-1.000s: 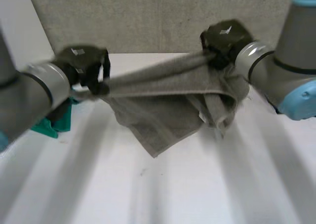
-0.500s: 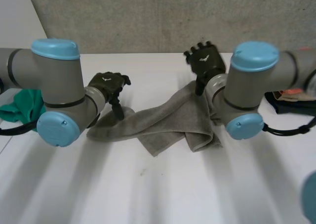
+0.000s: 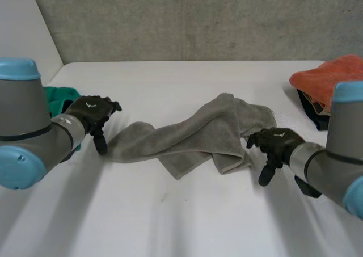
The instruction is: Fold the laundry.
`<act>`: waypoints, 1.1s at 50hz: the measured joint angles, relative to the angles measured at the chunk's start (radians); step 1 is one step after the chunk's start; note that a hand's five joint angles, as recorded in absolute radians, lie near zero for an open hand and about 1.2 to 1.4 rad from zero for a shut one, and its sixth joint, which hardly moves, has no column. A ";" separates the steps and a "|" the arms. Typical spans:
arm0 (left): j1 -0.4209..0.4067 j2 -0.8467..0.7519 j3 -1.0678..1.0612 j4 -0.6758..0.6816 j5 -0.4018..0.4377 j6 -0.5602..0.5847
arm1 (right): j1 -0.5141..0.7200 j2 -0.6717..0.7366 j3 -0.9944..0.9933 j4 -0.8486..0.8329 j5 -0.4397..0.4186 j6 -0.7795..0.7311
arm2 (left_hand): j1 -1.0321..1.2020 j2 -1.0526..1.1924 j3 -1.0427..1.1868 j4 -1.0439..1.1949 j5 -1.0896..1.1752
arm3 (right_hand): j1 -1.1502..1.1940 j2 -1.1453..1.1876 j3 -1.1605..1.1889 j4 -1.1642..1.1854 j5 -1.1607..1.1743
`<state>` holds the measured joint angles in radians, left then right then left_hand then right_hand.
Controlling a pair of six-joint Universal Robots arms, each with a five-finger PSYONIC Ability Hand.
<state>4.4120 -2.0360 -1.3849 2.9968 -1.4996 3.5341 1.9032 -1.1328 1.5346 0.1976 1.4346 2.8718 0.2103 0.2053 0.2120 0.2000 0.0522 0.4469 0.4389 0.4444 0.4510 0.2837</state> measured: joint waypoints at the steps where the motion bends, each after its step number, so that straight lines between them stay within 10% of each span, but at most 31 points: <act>1: 0.004 0.000 -0.004 0.003 0.006 0.003 | 0.000 0.006 0.009 -0.020 -0.003 -0.012 | 0.000 0.000 0.000 0.000 0.000 | 0.000 0.000 0.000 0.000 0.001; 19: 0.031 -0.022 -0.010 0.019 0.018 -0.002 | 0.043 0.167 -0.018 -0.318 -0.016 -0.012 | 0.000 0.000 0.000 0.000 0.000 | 0.208 0.220 0.214 0.204 0.192; 26: 0.031 -0.029 -0.010 0.022 0.015 0.002 | 0.052 0.196 -0.073 -0.339 -0.010 0.039 | 0.000 0.000 0.000 0.000 0.000 | 0.696 0.739 0.736 0.737 0.710; 47: -0.017 -0.169 0.041 0.043 -0.007 0.124 | 0.042 -0.357 -0.220 -0.149 -0.038 0.129 | 0.011 0.012 0.009 0.014 0.006 | 0.696 0.739 0.739 0.744 0.714; 55: -0.051 -0.233 0.111 0.043 -0.011 0.147 | -0.026 -0.368 -0.304 -0.051 -0.034 0.109 | 0.869 0.825 0.796 0.814 0.779 | 0.696 0.739 0.740 0.744 0.714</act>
<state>4.3606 -2.2694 -1.2738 3.0402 -1.5111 3.6812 1.8768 -1.5007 1.2304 0.1469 1.4002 2.9813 1.0793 1.0306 1.0083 1.0137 0.8308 1.1424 1.1780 1.1839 1.1946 0.9982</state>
